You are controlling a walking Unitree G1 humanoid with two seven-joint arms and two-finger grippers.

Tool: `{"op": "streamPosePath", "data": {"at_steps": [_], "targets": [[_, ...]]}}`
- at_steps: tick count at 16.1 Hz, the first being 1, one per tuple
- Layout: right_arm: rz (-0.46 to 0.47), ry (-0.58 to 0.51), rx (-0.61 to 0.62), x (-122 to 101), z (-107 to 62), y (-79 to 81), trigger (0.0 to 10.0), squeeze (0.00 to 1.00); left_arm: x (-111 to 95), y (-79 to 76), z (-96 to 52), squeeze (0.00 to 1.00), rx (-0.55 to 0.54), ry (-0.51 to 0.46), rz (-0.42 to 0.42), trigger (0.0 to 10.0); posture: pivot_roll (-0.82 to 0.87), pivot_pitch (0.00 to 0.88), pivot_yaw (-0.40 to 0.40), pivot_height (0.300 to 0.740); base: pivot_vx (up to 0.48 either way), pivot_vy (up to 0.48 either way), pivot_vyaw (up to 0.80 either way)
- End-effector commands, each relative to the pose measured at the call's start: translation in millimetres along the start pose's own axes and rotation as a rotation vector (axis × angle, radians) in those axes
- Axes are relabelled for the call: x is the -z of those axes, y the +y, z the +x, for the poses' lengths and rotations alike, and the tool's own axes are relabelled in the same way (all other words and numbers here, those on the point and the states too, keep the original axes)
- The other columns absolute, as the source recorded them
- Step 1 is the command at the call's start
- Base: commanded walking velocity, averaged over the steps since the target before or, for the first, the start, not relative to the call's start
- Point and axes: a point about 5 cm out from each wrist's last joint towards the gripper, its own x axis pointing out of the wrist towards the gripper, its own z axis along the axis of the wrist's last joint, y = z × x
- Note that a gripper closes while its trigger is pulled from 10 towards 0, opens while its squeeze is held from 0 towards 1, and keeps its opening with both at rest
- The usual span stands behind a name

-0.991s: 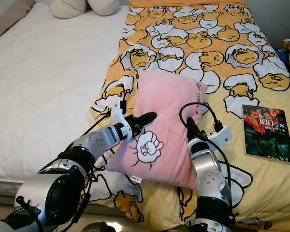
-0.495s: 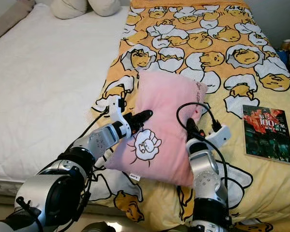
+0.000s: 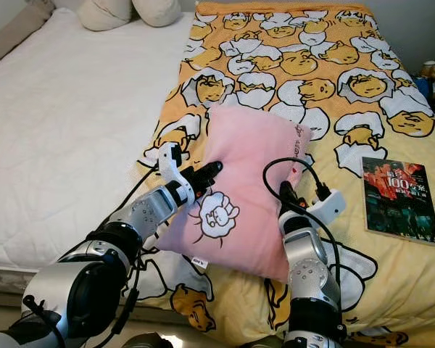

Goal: Clean up the room

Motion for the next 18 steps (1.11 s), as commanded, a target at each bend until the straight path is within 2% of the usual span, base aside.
{"op": "streamPosePath", "data": {"at_steps": [1, 2, 3, 4, 5, 8, 9, 10, 12, 13, 14, 15, 17, 18], "targets": [[0.002, 0.044, 0.017, 11, -0.6, -3.4, 0.0, 0.0, 9, -11.6, 7.5, 0.0, 0.017, 0.002, -0.023, 0.0, -0.02, 0.008, 0.059, 0.736, 0.0, 0.0, 0.0], [-0.011, 0.034, 0.017, 8, 0.3, -4.0, 0.0, 0.0, 2, -11.5, 7.7, 0.0, 0.008, -0.021, 0.02, 0.0, -0.02, 0.0, 0.058, 0.736, 0.0, 0.0, 0.0], [-0.051, 0.003, 0.006, 0, 3.0, 0.0, 0.0, 0.0, -10, -15.0, 8.8, 0.0, 0.019, -0.054, 0.099, 0.0, -0.02, 0.0, 0.056, 0.736, 0.0, 0.0, 0.0], [-0.072, -0.023, -0.014, -7, 5.1, 6.5, 0.0, 0.0, -18, -18.5, 9.7, 0.0, 0.032, -0.081, 0.13, 0.0, -0.02, 0.0, 0.054, 0.736, 0.0, 0.0, 0.0], [-0.17, -0.112, -0.098, -31, 9.0, 33.0, 0.0, 0.0, -54, -30.8, 9.0, 0.0, 0.077, -0.197, 0.238, 0.0, -0.02, 0.0, 0.051, 0.736, 0.0, 0.0, 0.0], [-0.24, -0.221, -0.168, -61, 9.8, 57.0, 0.0, 0.0, -87, -46.0, 5.6, 0.0, 0.138, -0.294, 0.326, 0.0, -0.01, 0.0, 0.043, 0.736, 0.0, 0.0, 0.0], [-0.265, -0.294, -0.201, -80, 7.3, 70.1, 0.0, 0.0, -102, -53.4, 2.2, 0.0, 0.161, -0.337, 0.395, 0.0, -0.02, 0.0, 0.04, 0.736, 0.0, 0.0, 0.0], [-0.274, -0.307, -0.209, -83, 6.7, 72.5, 0.0, 0.0, -105, -55.5, 1.9, 0.0, 0.166, -0.345, 0.41, 0.0, -0.02, 0.0, 0.04, 0.736, 0.0, 0.0, 0.0], [-0.319, -0.374, -0.224, -101, 2.4, 83.9, 0.0, 0.0, -125, -73.5, -1.7, 0.0, 0.218, -0.403, 0.523, 0.0, -0.02, 0.0, 0.037, 0.736, 0.0, 0.0, 0.0], [-0.327, -0.384, -0.225, -103, 1.6, 86.0, 0.0, 0.0, -128, -76.6, -2.5, 0.0, 0.227, -0.409, 0.542, 0.0, -0.02, 0.0, 0.037, 0.736, 0.0, 0.0, 0.0], [-0.418, -0.408, -0.17, -108, 1.2, 84.2, 0.4, 0.0, -130, -76.3, -3.7, 0.0, 0.193, -0.394, 0.647, 0.0, -0.02, 0.0, 0.037, 0.736, 0.0, 0.0, 0.0], [-0.63, -0.448, -0.095, -109, -0.8, 79.1, 10.0, 0.0, -124, -63.0, -6.5, 0.0, 0.077, -0.358, 0.856, 10.0, -0.02, 0.0, 0.039, 0.736, 0.0, 0.0, 0.0], [-0.799, -0.49, -0.052, -108, -5.0, 75.9, 10.0, 0.0, -116, -48.5, -10.8, 0.0, 0.005, -0.33, 0.948, 10.0, -0.02, 0.0, 0.037, 0.736, 0.0, 0.0, 0.0], [-0.937, -0.493, -0.008, -102, -13.8, 64.1, 10.0, 0.0, -116, -20.1, -27.3, 0.0, -0.154, -0.352, 0.995, 10.0, -0.02, 0.0, 0.025, 0.736, 0.0, 0.0, 0.0]]}}
